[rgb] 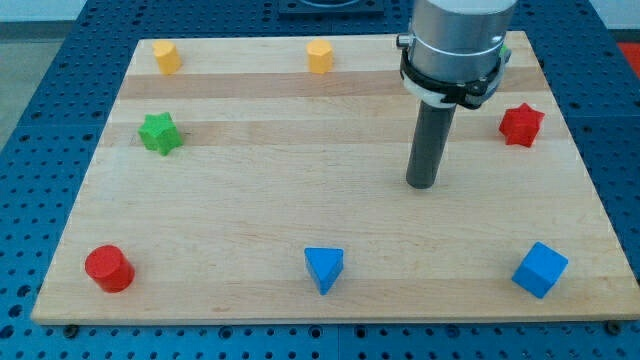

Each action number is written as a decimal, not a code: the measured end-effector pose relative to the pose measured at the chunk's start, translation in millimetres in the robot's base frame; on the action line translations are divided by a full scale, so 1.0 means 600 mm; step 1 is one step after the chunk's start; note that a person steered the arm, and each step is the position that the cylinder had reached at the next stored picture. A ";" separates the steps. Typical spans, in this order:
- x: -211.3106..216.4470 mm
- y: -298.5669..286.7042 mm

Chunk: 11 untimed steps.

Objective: Point your arm at bottom left

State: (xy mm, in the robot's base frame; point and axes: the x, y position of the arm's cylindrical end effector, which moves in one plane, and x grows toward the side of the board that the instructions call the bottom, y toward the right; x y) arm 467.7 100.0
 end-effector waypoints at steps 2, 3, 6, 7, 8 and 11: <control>-0.017 -0.029; -0.075 -0.122; -0.039 -0.382; -0.007 -0.420; 0.051 -0.489; 0.152 -0.673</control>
